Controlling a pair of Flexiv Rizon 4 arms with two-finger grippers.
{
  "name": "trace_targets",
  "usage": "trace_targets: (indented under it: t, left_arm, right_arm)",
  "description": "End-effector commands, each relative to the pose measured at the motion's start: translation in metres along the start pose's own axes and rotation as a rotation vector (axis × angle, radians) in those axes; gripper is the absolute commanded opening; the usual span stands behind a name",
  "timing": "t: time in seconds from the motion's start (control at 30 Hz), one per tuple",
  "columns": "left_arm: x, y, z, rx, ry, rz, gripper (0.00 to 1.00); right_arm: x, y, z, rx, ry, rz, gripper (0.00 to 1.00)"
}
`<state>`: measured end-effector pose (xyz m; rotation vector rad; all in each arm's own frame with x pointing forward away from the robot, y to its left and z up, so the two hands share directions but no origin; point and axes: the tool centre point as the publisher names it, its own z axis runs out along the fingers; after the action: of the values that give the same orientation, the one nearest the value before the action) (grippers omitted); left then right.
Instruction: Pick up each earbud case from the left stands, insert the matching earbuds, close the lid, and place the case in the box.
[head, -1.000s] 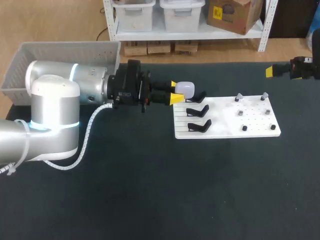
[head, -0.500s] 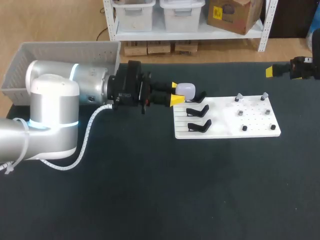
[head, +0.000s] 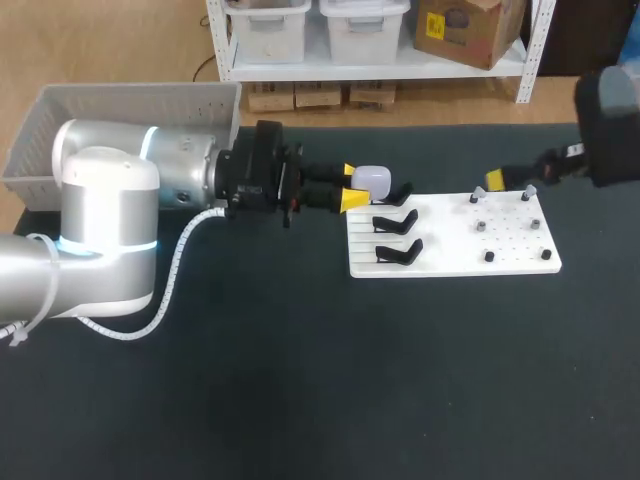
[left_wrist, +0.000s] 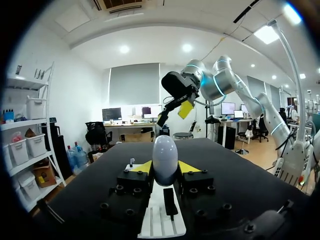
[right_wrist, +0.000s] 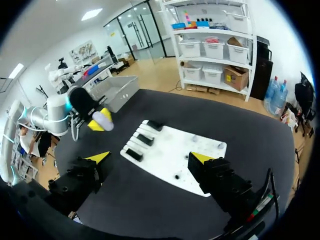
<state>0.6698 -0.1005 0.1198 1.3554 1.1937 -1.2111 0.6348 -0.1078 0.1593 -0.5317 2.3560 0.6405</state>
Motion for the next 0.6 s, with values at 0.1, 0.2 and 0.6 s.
trace_targets:
  t: [0.1,0.2,0.6]
  left_arm:
    - [0.001,0.000,0.000,-0.002,-0.002,0.002,0.00]
    - [0.001,0.000,0.000,-0.002,-0.002,0.002,0.00]
    - [0.001,0.000,0.000,-0.002,-0.002,0.002,0.00]
  right_arm:
    - [0.004,0.051,-0.001,0.154,0.042,0.031,1.00]
    - [0.001,0.069,0.007,0.245,0.090,0.032,1.00]
    - [-0.007,0.106,0.036,0.333,0.159,0.001,1.00]
